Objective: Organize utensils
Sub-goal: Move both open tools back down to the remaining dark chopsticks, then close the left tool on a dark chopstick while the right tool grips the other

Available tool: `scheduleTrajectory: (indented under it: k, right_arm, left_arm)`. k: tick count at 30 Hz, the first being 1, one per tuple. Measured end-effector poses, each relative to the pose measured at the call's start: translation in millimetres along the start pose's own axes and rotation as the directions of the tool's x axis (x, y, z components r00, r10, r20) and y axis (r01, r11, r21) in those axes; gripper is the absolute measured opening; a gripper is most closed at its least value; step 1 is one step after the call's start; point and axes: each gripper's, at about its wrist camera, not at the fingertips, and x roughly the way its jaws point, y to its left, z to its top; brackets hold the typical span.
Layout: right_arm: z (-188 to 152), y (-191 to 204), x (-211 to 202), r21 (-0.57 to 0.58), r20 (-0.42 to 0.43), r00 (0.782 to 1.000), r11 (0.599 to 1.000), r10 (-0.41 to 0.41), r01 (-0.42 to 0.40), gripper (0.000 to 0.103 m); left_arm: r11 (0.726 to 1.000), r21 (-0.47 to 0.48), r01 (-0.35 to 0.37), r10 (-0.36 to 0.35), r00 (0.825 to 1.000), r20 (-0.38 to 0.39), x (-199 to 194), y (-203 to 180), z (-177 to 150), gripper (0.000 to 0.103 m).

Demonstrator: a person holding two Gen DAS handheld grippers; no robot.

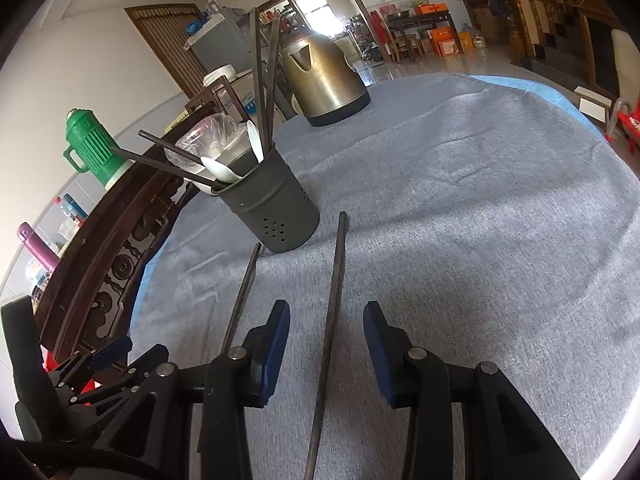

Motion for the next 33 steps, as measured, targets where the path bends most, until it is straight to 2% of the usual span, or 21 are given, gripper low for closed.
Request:
scheduleTrajectory:
  k: [8, 14, 19, 26, 33]
  right_arm:
    - [12.0, 3.5, 11.3, -0.010, -0.033, 0.999, 1.000, -0.027, 0.027, 0.042]
    - [22.8, -11.7, 27.2, 0.060, -0.095, 0.995, 0.997, -0.038, 0.044, 0.041]
    - [38.7, -21.1, 45.8, 0.112, -0.160, 0.987, 0.993, -0.026, 0.044, 0.041]
    - [50.0, -19.4, 81.4, 0.157, -0.255, 0.967, 0.987, 0.013, 0.028, 0.040]
    - [55.4, -12.2, 103.5, 0.146, -0.300, 0.954, 0.987, -0.021, 0.068, 0.035]
  left_arm:
    - [1.000, 0.000, 0.025, -0.025, 0.999, -0.021, 13.3, -2.4, 7.8, 0.061]
    - [0.997, -0.037, 0.070, -0.072, 0.995, -0.066, 36.6, 6.7, 22.7, 0.061]
    - [0.985, -0.086, 0.151, -0.161, 0.978, -0.129, 64.9, 11.4, 42.9, 0.061]
    - [0.965, -0.128, 0.228, -0.249, 0.951, -0.185, 94.2, 3.8, 64.3, 0.061]
    - [0.960, -0.131, 0.246, -0.269, 0.941, -0.207, 109.0, -10.9, 76.3, 0.055]
